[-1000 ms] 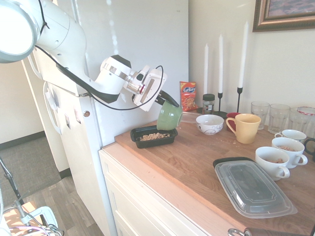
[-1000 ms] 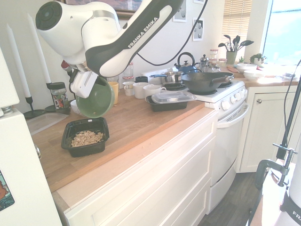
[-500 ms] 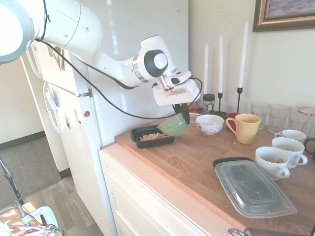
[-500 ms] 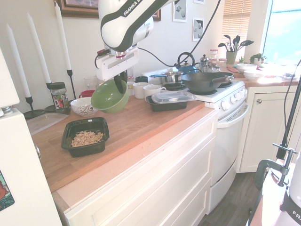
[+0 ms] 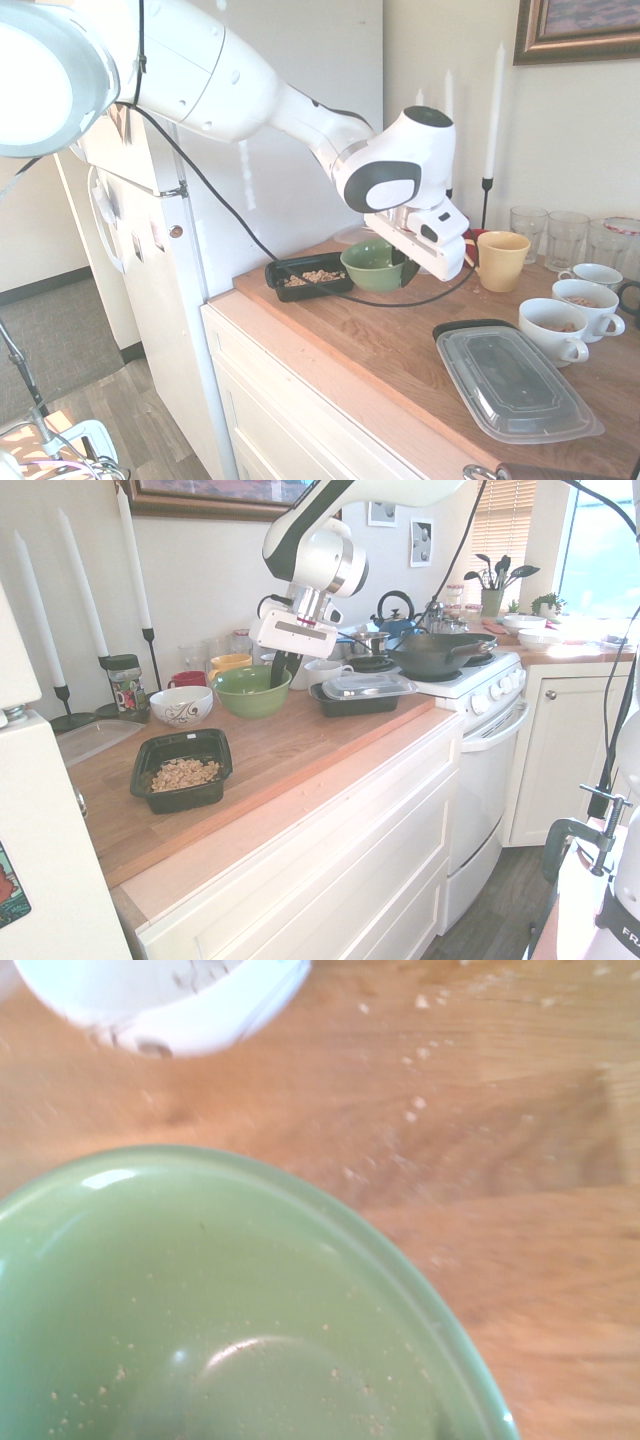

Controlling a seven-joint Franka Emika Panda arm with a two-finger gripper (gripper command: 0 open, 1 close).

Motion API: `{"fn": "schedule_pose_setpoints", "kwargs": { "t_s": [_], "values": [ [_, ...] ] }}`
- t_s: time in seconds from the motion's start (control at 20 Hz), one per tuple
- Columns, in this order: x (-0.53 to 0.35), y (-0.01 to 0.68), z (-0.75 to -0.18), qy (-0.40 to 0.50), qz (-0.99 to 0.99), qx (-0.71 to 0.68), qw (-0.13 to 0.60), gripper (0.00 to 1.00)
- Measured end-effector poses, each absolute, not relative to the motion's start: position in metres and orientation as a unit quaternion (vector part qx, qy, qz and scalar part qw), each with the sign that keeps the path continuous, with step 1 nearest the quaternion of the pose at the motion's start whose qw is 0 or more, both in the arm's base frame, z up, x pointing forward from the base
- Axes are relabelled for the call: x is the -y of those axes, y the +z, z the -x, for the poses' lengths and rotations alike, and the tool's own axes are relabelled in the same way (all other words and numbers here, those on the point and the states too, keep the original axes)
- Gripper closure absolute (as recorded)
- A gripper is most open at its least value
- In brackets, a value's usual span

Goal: Pour the cereal into the box

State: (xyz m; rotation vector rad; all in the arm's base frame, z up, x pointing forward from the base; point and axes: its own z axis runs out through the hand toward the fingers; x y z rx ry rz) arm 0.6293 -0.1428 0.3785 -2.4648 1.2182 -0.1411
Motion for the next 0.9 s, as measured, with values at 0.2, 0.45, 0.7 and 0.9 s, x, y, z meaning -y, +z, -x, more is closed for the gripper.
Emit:
{"fn": "schedule_pose_setpoints", "kwargs": {
  "t_s": [0.2,0.45,0.7,0.9],
  "values": [
    [0.159,0.35,-0.628,-0.033,0.872,-0.451,0.189,1.0],
    [0.173,0.334,-0.631,-0.029,0.867,-0.462,0.183,1.0],
    [0.177,0.325,-0.631,-0.028,0.865,-0.467,0.18,1.0],
    [0.178,0.324,-0.631,-0.028,0.864,-0.47,0.181,0.0]
  ]
}}
